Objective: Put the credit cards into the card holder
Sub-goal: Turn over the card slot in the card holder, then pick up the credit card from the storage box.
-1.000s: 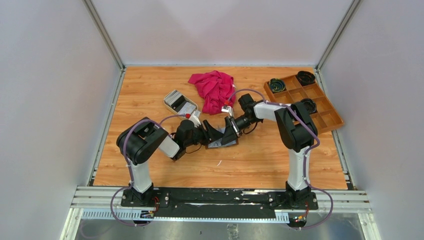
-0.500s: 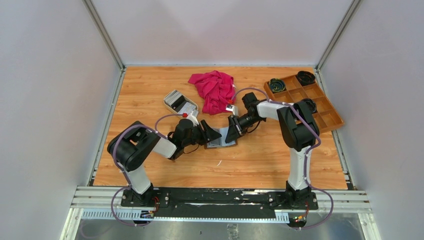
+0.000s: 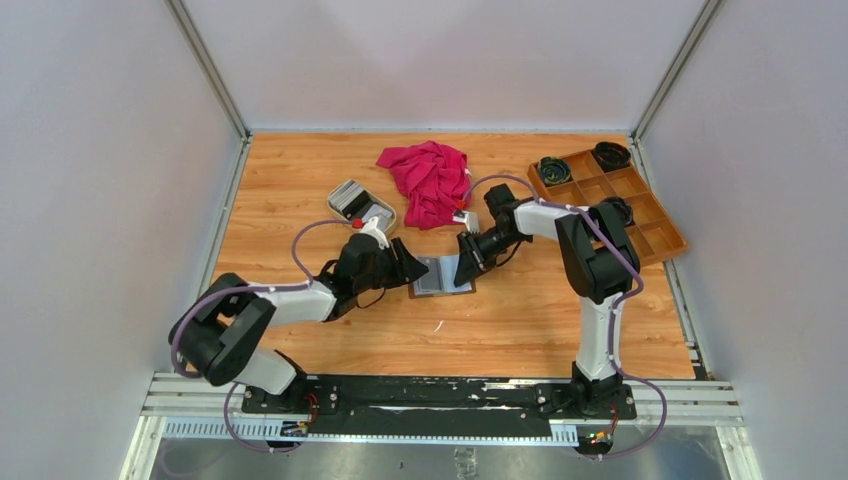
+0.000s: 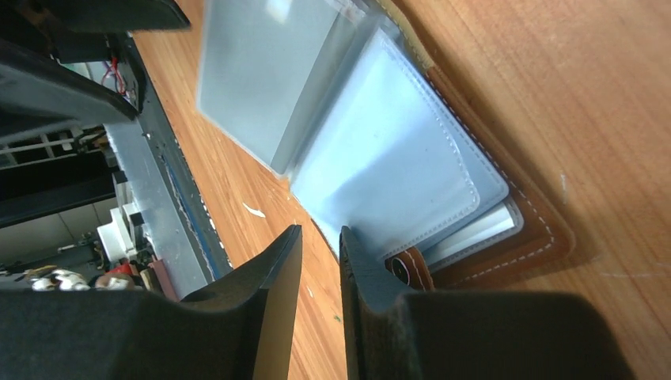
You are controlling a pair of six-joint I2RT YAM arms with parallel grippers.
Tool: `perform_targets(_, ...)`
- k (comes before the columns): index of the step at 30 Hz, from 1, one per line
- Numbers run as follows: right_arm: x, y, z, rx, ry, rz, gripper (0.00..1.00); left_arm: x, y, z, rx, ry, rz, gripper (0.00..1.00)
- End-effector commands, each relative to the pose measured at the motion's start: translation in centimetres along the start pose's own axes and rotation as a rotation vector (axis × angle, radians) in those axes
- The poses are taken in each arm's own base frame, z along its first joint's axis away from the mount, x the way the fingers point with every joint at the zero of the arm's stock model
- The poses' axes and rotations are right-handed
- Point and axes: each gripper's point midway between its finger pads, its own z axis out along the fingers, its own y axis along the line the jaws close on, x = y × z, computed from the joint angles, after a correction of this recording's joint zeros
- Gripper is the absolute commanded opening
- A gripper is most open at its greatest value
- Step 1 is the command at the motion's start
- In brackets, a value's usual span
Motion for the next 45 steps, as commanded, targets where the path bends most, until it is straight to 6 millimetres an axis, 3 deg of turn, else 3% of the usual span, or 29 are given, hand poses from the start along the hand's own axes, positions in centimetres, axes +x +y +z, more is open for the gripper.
perform_targets(1,0.2,-1.7,-1.2,0.127,0.02,-0.081,0.29,-1.7,2.0,-1.9,-0.122,-0.021,0.182,0.5)
perform_targets(8,-1.6,1.2,-3.8,0.137,-0.049,-0.263,0.31,-7.5,2.0,-6.7,-0.353,-0.05,0.473,0.67)
perform_targets(15,-3.4,5.8,-7.7,0.151,-0.116,-0.506,0.32,-13.3,0.1,-10.1,-0.449,-0.18,0.614,0.99)
perform_targets(19,-5.4,9.1,-11.0,0.214,-0.192,-0.687,0.33,-16.8,-0.9,-10.8,-0.422,-0.232,0.621,1.0)
perform_targets(23,-6.8,12.7,-13.6,0.226,-0.27,-0.845,0.42,-18.9,-1.3,-10.0,-0.372,-0.181,0.673,1.0)
perform_targets(24,-6.8,13.3,-13.6,0.202,-0.277,-0.868,0.47,-19.4,-1.2,-9.9,-0.37,-0.169,0.706,1.0)
perform_targets(27,-5.6,14.4,-12.6,0.087,-0.263,-0.86,0.48,-21.1,0.1,-8.9,-0.396,-0.139,0.797,1.0)
perform_targets(32,-3.0,13.3,-10.7,0.002,-0.215,-0.853,0.49,-24.2,4.0,-7.0,-0.528,0.032,0.892,1.0)
perform_targets(33,-2.7,13.2,-10.6,-0.008,-0.213,-0.857,0.49,-23.8,5.4,-6.0,-0.539,0.108,0.897,1.0)
perform_targets(39,-2.3,12.1,-10.5,0.014,-0.203,-0.855,0.48,-24.6,9.2,-2.2,-0.587,0.247,0.991,0.96)
perform_targets(45,-2.3,10.9,-10.2,-0.004,-0.2,-0.808,0.48,-25.4,12.5,-0.5,-0.65,0.336,1.015,0.87)
